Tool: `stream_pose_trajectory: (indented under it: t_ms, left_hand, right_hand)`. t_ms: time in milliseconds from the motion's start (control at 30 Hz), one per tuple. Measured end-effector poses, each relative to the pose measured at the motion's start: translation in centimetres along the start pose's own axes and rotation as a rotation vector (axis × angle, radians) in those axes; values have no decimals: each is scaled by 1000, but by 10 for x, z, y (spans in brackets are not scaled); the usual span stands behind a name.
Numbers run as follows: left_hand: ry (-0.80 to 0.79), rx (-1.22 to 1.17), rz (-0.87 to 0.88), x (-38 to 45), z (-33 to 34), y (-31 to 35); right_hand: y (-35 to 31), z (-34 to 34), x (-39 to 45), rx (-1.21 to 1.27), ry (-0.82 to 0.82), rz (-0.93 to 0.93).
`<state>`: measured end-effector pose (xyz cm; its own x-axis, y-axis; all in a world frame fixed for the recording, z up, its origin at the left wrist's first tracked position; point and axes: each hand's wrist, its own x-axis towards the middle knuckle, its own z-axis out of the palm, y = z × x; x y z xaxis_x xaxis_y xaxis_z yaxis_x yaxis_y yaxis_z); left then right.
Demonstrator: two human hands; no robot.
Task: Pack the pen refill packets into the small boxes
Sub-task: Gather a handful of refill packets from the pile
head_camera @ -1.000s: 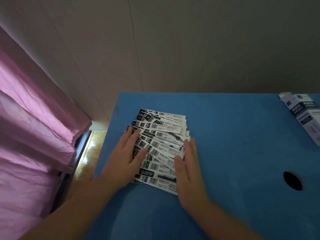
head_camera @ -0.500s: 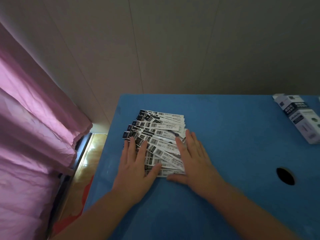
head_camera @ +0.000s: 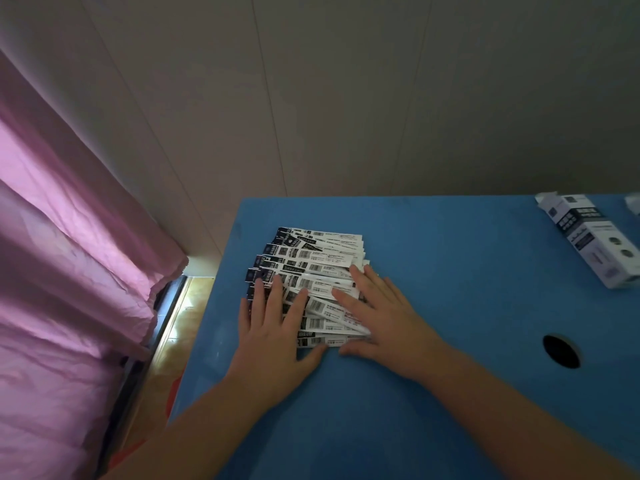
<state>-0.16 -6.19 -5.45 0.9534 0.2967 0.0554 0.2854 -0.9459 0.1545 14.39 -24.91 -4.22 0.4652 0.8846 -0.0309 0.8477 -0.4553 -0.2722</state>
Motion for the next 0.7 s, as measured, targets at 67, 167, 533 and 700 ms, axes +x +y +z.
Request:
stream_pose_trajectory:
  t_ms: [67, 167, 533, 700]
  left_hand:
    - [39, 79, 75, 2, -6, -1]
    - [10, 147, 249, 15, -18, -5]
    - [-246, 448, 372, 65, -42, 15]
    - [-225, 405, 293, 63, -38, 23]
  right_hand:
    - [2, -4, -7, 15, 23, 18]
    - [6, -13, -21, 31, 38, 93]
    - [7, -39, -61, -112, 25, 298]
    - [1, -42, -78, -127, -41, 354]
